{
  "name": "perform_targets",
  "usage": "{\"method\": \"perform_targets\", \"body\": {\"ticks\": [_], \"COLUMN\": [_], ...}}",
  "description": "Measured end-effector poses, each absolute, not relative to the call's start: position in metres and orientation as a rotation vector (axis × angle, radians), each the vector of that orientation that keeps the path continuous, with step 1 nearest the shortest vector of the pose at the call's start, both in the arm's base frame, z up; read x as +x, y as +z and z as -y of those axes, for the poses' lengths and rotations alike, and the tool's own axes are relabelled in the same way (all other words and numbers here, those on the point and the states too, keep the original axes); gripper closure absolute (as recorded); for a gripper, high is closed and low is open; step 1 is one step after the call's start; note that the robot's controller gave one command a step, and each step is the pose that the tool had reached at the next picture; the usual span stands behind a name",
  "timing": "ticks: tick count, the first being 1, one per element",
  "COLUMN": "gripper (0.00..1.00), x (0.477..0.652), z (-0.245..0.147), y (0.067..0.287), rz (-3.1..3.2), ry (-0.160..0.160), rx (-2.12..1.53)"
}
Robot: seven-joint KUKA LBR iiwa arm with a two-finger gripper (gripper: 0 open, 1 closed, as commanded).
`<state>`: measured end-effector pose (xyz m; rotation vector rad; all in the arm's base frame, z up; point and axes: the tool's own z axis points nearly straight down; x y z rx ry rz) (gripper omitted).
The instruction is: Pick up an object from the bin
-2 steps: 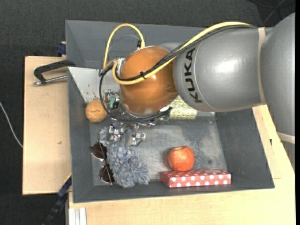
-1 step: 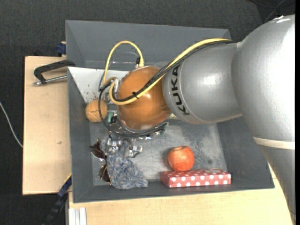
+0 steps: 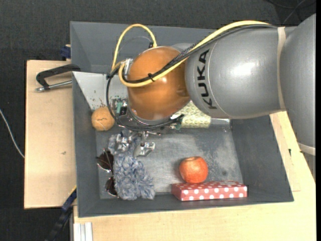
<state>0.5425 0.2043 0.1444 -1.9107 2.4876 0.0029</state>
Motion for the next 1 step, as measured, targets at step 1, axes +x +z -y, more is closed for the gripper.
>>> {"method": "perform_targets", "body": {"ticks": [1], "gripper": [1.0], "x": [0.5425], "z": [-0.2043], "y": [0.1444], "rz": [-2.487], "ry": [0.003], "rx": [-1.911]}}
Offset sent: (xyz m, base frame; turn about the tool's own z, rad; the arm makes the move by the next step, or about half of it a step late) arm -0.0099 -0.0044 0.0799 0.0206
